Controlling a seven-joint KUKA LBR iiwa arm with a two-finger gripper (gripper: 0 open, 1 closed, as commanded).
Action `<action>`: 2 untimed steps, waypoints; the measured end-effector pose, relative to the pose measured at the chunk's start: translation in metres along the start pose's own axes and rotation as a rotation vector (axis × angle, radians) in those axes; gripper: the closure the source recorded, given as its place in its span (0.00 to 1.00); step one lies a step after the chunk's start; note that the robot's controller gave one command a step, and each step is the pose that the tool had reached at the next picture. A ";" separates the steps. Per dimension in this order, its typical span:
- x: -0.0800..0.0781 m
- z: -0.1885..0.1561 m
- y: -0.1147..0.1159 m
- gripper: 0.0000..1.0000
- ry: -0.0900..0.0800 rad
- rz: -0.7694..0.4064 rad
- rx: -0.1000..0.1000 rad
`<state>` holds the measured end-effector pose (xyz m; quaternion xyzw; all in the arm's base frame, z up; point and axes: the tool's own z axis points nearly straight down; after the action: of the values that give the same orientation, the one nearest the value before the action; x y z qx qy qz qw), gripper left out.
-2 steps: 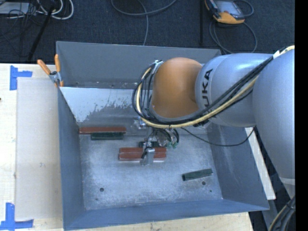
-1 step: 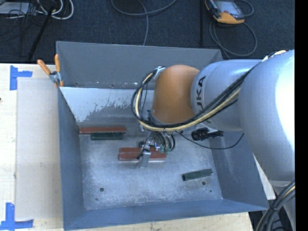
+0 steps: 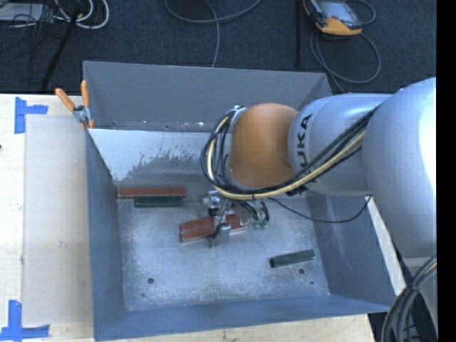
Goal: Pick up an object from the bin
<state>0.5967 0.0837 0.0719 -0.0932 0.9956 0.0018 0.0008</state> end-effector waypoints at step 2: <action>0.001 -0.003 0.000 1.00 0.001 0.001 0.000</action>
Offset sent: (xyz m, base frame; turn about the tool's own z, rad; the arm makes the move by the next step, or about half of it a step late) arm 0.0000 -0.0002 0.0318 0.0000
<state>0.5961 0.0837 0.0745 -0.0928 0.9957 0.0018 0.0005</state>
